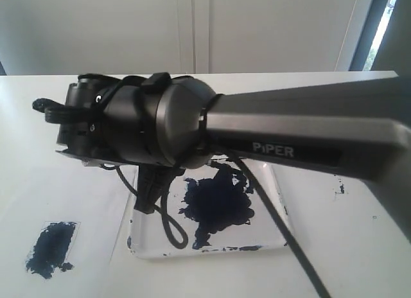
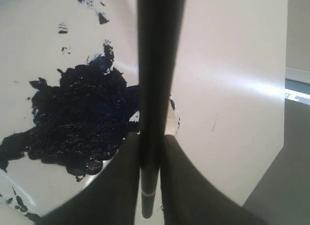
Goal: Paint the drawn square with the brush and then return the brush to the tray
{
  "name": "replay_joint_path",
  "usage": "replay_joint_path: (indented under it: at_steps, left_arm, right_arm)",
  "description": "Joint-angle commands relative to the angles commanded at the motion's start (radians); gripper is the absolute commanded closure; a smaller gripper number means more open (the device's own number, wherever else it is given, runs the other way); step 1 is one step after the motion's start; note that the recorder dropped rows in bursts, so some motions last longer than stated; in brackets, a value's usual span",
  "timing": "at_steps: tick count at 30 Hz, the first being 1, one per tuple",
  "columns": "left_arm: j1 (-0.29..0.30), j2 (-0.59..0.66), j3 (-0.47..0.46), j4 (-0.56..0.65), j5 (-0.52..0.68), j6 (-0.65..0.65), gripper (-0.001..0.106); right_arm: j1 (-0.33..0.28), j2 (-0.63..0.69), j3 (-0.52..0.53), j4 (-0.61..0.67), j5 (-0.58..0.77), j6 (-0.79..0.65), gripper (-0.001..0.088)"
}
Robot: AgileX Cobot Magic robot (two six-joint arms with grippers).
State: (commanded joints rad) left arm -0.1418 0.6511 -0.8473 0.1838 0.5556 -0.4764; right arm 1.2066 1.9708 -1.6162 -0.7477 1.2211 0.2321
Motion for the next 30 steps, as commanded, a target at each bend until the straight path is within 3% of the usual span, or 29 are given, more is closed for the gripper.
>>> replay_joint_path:
  at_steps: [15,24,30]
  left_arm:
    - [0.000,-0.283,0.210,-0.004,0.045,-0.100,0.105]
    - [0.000,-0.445,0.320,-0.046,0.045,-0.125,0.105]
    - [0.000,-0.531,0.425,-0.077,0.032,-0.130,0.105]
  right_arm:
    - [0.000,-0.081,0.037,0.016,0.000,0.043,0.0868]
    - [0.000,-0.257,0.259,0.016,-0.016,0.203,0.0868]
    - [0.000,-0.387,0.514,-0.017,-0.044,0.394,0.0868]
